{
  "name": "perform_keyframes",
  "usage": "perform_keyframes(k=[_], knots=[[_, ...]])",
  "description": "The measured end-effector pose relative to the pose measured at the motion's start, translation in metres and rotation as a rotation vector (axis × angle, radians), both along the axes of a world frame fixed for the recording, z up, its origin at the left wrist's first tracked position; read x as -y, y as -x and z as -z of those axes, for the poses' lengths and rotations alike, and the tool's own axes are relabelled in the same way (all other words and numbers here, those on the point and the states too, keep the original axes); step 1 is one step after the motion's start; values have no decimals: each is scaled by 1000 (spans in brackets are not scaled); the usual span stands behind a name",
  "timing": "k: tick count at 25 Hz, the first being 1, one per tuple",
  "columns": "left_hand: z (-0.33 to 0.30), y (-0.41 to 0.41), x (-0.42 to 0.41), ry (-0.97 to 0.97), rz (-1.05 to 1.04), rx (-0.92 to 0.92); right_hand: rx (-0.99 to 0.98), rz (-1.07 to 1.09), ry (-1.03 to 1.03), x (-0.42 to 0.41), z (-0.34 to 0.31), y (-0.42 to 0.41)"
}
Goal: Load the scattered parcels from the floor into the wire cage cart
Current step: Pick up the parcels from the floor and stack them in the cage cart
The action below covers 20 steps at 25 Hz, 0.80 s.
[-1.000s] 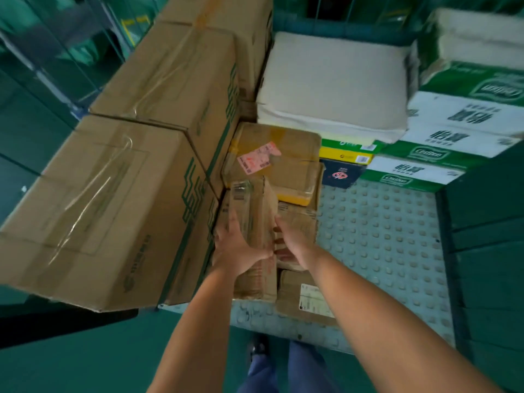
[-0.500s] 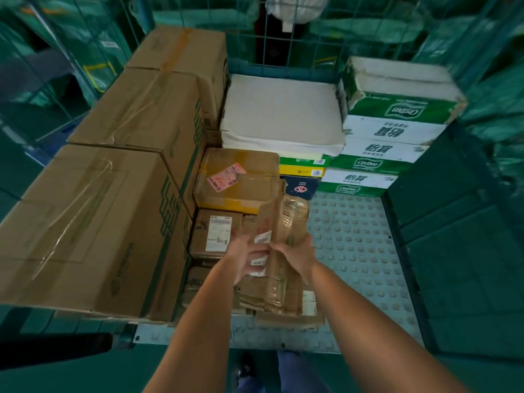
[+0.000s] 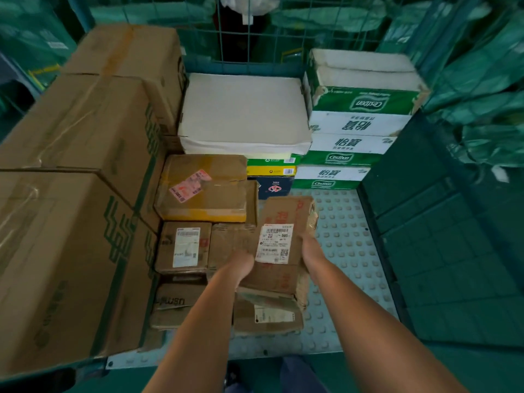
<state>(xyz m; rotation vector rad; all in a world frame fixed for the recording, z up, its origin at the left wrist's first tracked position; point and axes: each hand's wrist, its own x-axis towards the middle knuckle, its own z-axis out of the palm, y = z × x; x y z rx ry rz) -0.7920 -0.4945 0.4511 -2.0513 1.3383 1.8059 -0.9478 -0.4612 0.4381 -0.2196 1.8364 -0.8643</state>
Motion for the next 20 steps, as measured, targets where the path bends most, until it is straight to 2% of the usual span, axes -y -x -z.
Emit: perform_keyframes(k=[2,5,11,20], knots=[[17,28,8,-28,7,-20,-86,-35,-80,9,8,17],[29,65,10,-109,1,-13,-254,-201,-234,15,27,48],[41,103,1,-340,-3,-50,-442,-428,-473,13,52,101],[76,103,-1,-300,-142,53,-481,-419,-413,28,85,93]])
